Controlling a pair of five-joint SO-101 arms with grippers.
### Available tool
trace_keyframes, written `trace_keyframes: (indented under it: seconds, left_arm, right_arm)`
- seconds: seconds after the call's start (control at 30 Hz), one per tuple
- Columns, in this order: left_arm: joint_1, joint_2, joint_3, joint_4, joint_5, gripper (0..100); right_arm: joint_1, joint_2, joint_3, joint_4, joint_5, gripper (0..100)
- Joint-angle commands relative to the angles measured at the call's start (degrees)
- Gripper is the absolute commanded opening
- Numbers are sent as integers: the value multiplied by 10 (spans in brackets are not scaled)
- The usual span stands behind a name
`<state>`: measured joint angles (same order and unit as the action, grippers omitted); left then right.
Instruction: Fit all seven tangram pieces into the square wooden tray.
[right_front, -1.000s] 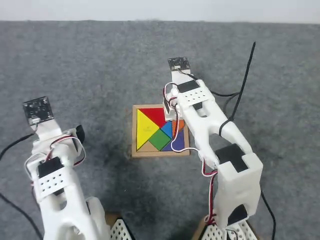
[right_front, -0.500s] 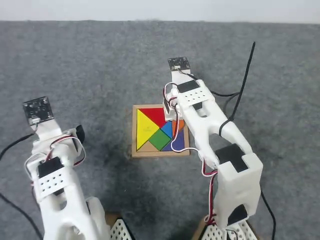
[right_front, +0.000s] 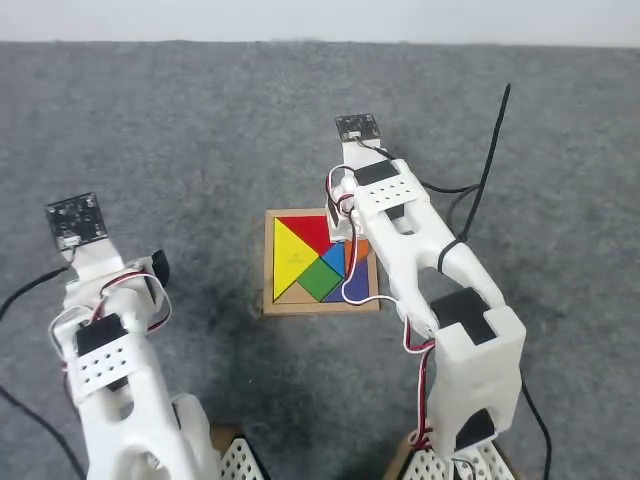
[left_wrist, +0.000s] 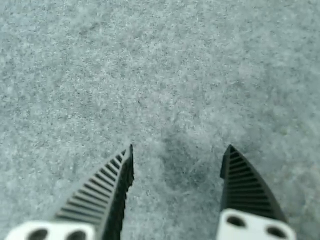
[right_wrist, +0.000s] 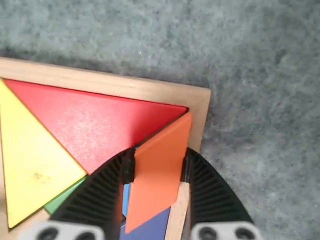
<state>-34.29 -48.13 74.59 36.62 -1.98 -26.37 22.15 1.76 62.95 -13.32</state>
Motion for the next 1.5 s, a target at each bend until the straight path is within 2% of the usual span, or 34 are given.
trace_keyframes:
  seconds: [0.0, 0.83, 1.03, 1.37, 1.47]
  left_arm:
    - [3, -14, -4, -14, -6, 275]
    - [2, -14, -4, -15, -6, 275]
    - [2, -14, -4, -15, -6, 275]
    - [1, -14, -4, -15, -6, 275]
    - [1, -14, -4, -15, -6, 275]
  right_arm:
    - [-6, -14, -18, -7, 5, 115]
    - [-7, -14, -18, -6, 4, 121]
    - [-23, -14, -18, 3, -14, 214]
    - [-26, -19, -18, 4, -13, 217]
    - [-26, -20, -20, 5, 13, 216]
